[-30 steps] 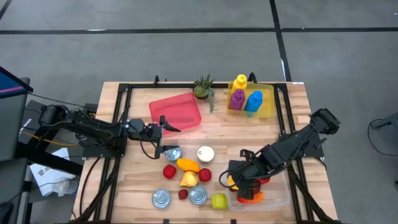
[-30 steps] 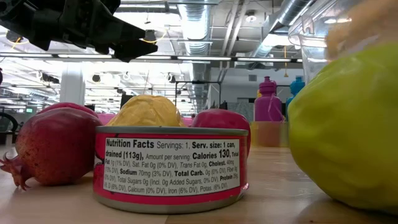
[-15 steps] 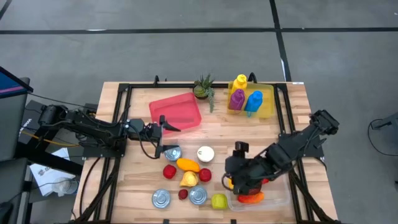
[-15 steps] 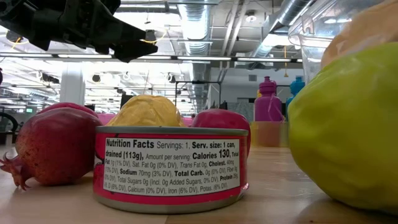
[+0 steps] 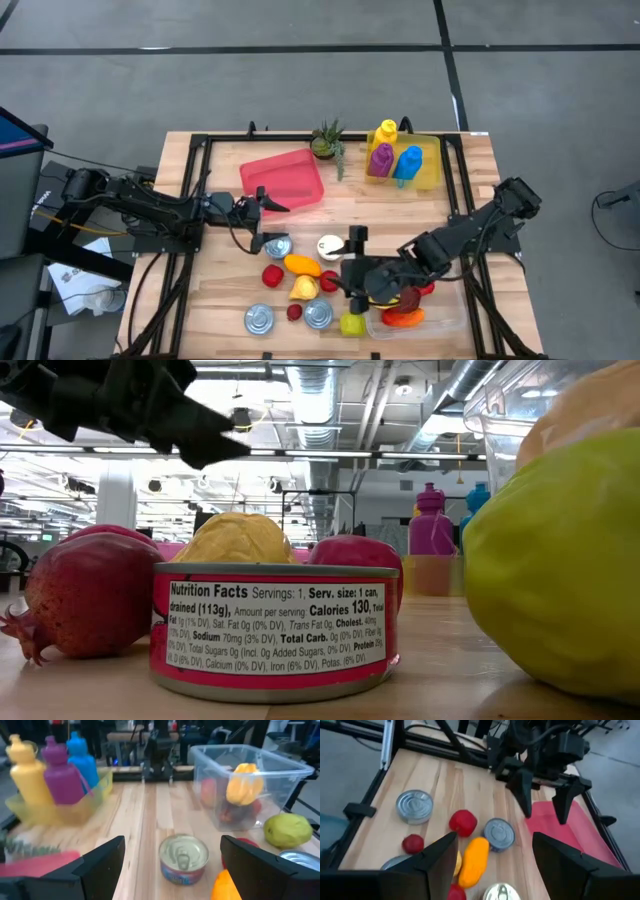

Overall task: Pick & Place Food Item
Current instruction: Put the left red tomato into the transparent bin

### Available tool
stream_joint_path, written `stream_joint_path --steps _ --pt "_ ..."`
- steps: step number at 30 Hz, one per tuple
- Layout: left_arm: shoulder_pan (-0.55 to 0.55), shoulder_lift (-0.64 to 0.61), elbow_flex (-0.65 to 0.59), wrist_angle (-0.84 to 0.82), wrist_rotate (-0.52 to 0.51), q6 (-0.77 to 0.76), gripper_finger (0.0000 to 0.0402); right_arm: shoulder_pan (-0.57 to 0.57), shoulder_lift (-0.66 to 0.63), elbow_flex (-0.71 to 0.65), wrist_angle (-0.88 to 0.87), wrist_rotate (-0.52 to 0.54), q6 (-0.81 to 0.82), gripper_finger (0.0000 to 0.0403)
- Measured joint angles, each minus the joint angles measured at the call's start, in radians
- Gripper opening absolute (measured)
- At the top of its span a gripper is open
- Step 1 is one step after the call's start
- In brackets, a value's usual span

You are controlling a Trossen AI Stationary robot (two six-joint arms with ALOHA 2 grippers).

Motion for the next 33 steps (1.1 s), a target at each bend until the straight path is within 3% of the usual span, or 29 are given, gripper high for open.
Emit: stream_joint_path --steps 4,7,10,13,23,33 --pt "-0.037 -0.002 0.0 -0.002 -0.024 -0.006 0.0326 -0.044 -0.001 -0.14 0.17 -0.003 -0.015 0.0245" --pt "-0.078 -0.033 0.0 -0.009 -0.085 0.035 0.0324 -0.062 0.0 -0.275 0.429 -0.007 -0.071 0.0245" --pt "-0.112 -0.081 0.0 -0.066 -0.134 0.045 0.0324 -0.081 -0.002 -0.405 0.666 -0.076 -0.094 0.0245" --pt "-0.133 -0.124 0.0 -0.147 -0.137 0.027 0.0329 -0.111 -0.001 -0.502 0.789 -0.096 -0.091 0.0245" --pt "-0.194 -0.142 0.0 -0.202 -0.158 -0.042 0.0357 -0.204 -0.002 -0.545 0.855 -0.26 -0.075 0.0251" --pt "-0.196 -0.143 0.0 -0.194 -0.254 -0.034 0.035 -0.285 -0.002 -0.544 0.928 -0.223 -0.182 0.0281"
